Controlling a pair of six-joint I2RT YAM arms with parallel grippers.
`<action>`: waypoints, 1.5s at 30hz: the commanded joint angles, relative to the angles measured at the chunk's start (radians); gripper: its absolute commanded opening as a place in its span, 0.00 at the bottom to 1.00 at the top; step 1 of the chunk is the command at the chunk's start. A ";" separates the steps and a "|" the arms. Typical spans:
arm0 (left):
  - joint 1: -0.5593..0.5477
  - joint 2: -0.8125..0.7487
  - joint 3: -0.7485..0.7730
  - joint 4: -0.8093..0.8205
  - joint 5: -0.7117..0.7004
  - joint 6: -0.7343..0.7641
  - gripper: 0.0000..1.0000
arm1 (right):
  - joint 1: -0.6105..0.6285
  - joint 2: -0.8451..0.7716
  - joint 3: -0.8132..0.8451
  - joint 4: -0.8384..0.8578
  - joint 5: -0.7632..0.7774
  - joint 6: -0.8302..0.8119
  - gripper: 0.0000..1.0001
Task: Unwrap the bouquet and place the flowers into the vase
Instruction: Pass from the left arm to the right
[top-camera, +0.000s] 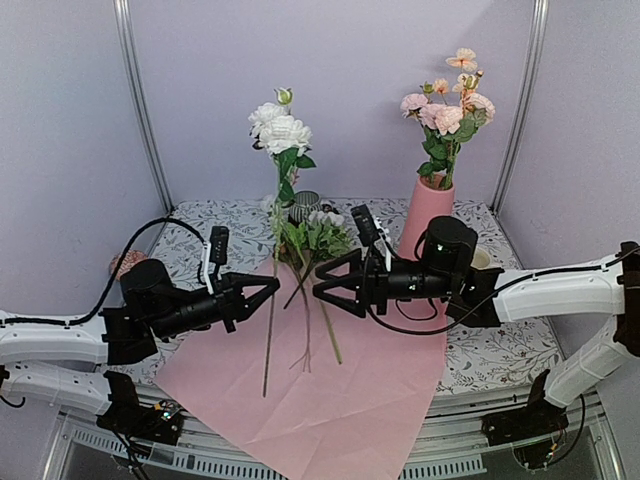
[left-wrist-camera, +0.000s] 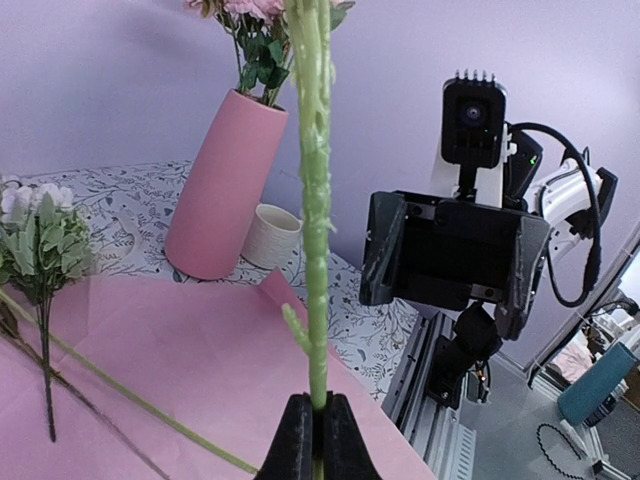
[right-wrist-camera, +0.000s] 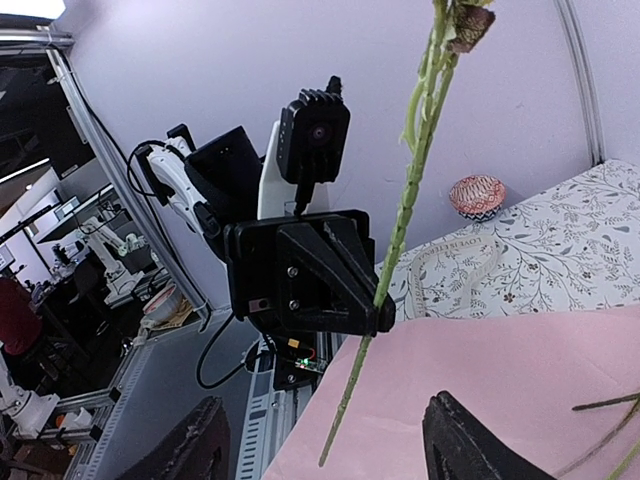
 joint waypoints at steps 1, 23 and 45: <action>-0.010 0.005 -0.021 0.090 0.045 0.013 0.00 | 0.015 0.045 0.046 0.102 -0.003 0.028 0.66; -0.015 0.056 -0.012 0.145 0.134 0.034 0.00 | 0.028 0.257 0.251 0.159 -0.022 0.086 0.34; -0.016 0.090 0.016 0.075 0.126 0.021 0.98 | 0.007 0.047 0.173 -0.176 0.366 -0.107 0.02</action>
